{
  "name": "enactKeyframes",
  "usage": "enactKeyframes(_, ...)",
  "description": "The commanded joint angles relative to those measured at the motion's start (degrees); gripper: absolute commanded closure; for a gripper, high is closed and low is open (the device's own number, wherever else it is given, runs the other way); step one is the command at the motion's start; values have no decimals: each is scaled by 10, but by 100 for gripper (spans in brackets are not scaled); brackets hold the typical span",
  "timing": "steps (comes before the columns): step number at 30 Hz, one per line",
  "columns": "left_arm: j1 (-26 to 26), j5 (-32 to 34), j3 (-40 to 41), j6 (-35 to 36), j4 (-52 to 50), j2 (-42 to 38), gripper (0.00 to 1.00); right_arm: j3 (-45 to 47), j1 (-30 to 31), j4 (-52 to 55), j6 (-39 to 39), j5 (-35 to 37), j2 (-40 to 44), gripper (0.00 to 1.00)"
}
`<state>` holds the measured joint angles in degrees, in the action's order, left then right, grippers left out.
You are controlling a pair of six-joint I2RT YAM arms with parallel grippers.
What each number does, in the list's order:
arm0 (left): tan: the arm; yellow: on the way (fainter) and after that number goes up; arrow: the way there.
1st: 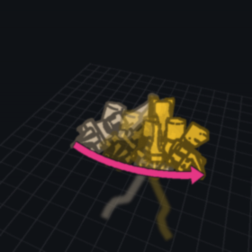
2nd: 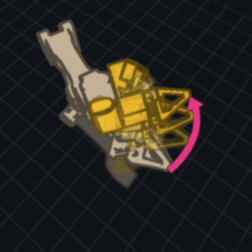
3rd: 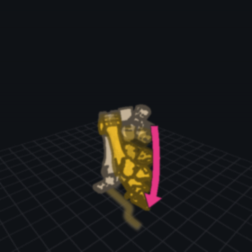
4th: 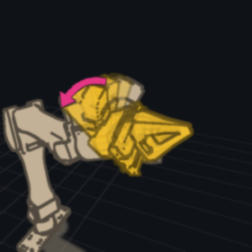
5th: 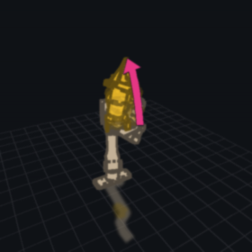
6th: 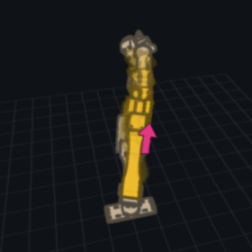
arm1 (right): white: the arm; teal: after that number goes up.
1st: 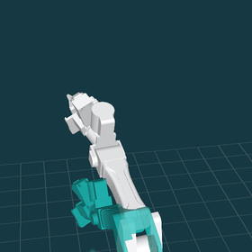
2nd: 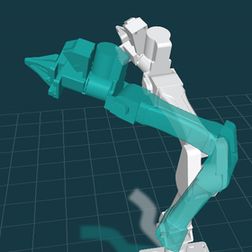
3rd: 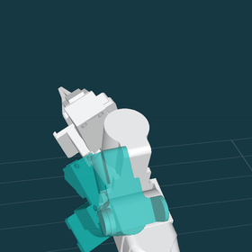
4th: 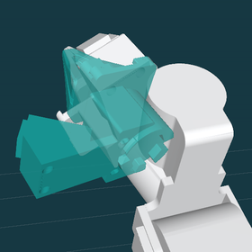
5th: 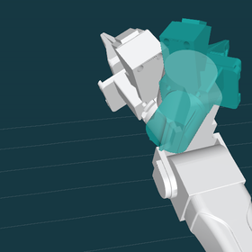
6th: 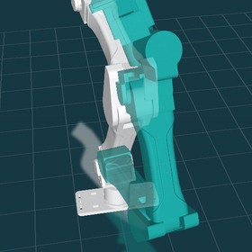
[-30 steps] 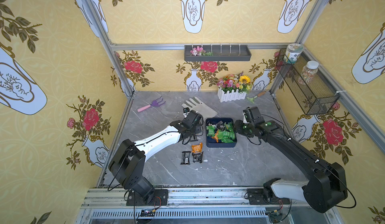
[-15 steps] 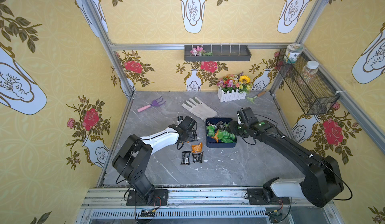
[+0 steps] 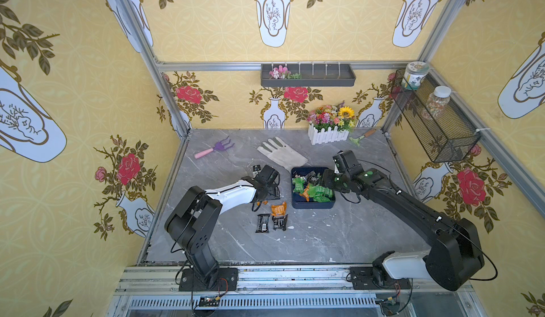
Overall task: Take the cookies out of the storage box
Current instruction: Place the cookie at the center of the board, then pick up the cookie from the storage box.
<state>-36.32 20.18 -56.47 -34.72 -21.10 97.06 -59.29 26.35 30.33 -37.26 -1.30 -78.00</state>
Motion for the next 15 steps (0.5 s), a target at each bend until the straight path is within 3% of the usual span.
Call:
enactKeyframes(1,0,11,-3,-4,-5,-30,36,-11,5,2,11,9,-9,43)
enactKeyframes(5,-2,9,6,-30,19,-104,36,-38,16,2,26,9,-46,43)
enactKeyframes(10,-2,-59,86,-106,168,-214,37,-75,29,1,41,7,-115,43)
enactKeyframes(15,-3,-110,118,-174,211,-229,39,-67,13,-37,-25,-7,-140,43)
